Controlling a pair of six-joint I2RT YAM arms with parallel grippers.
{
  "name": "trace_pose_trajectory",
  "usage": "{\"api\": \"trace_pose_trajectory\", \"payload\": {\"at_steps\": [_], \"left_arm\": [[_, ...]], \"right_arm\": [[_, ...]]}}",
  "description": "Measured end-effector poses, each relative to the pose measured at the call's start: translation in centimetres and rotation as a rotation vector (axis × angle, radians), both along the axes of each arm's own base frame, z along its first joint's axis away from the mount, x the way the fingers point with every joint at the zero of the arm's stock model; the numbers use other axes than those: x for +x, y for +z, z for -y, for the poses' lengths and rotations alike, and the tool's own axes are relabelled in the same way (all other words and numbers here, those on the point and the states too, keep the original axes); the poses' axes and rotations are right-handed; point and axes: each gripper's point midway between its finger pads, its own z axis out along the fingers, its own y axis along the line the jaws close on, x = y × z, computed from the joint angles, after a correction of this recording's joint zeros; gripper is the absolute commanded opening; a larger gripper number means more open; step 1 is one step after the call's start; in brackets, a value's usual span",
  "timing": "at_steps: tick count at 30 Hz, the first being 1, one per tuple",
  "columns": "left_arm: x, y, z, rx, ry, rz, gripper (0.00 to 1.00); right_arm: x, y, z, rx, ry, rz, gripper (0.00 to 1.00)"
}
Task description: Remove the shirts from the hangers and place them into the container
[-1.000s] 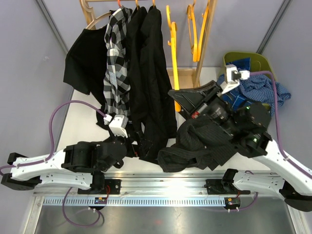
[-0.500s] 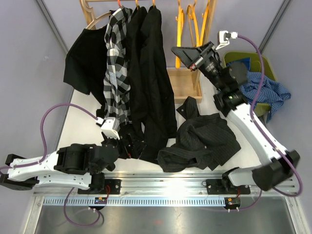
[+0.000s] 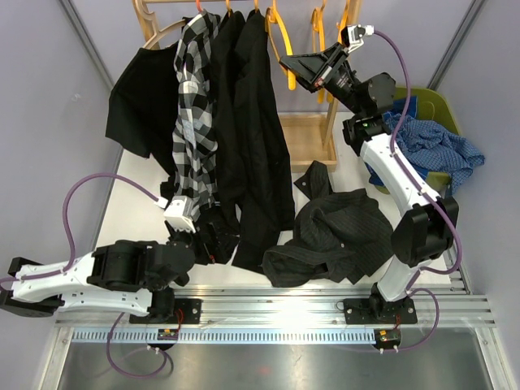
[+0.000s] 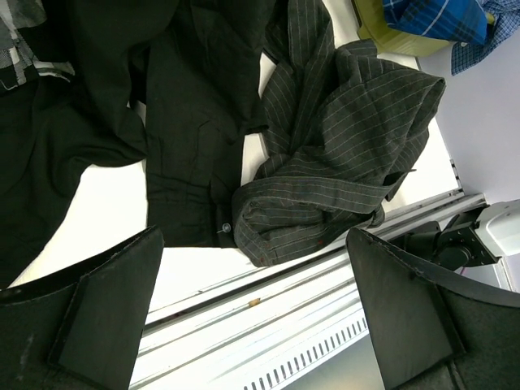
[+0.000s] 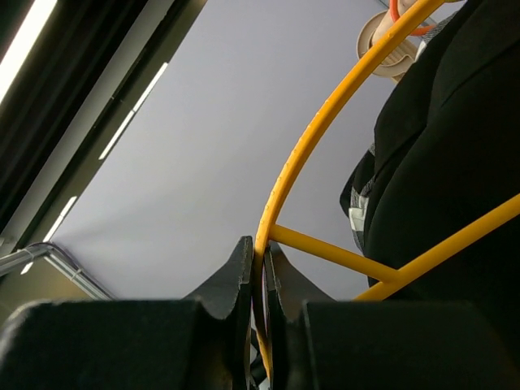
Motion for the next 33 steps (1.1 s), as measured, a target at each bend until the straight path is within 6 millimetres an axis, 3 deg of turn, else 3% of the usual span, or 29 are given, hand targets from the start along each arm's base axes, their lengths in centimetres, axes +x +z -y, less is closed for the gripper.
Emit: {"api": "trace_pose_trajectory", "payload": {"at_steps": [6, 18, 22, 30, 31, 32, 33], "left_arm": [[0.0, -0.5, -0.1, 0.010, 0.008, -0.005, 0.99], [0.0, -0.6, -0.1, 0.008, 0.013, -0.011, 0.99], [0.0, -0.6, -0.1, 0.009, 0.013, -0.012, 0.99], [0.0, -0.9, 0.0, 0.013, 0.021, -0.022, 0.99], [0.0, -1.0, 0.0, 0.013, 0.022, -0.024, 0.99], [0.0, -1.0, -0.1, 0.015, 0.022, -0.025, 0.99], [0.0, -1.0, -0.1, 0.014, 0.023, -0.025, 0.99]], "right_arm": [[0.2, 0.0, 0.7, -0.001, -0.014, 0.013, 0.00], [1.1, -3.6, 3.0, -0.028, -0.128, -0.092, 0.00], [1.2, -3.9, 3.4, -0.030, -0.138, -0.105, 0.00], [3.3, -4.7, 4.1, -0.012, -0.112, -0.133, 0.00], [3.4, -4.9, 4.1, -0.012, -0.108, -0.139, 0.02], [3.4, -5.0, 4.0, -0.012, -0.105, -0.140, 0.13], [3.2, -5.0, 4.1, -0.011, -0.103, -0.132, 0.33]]}}
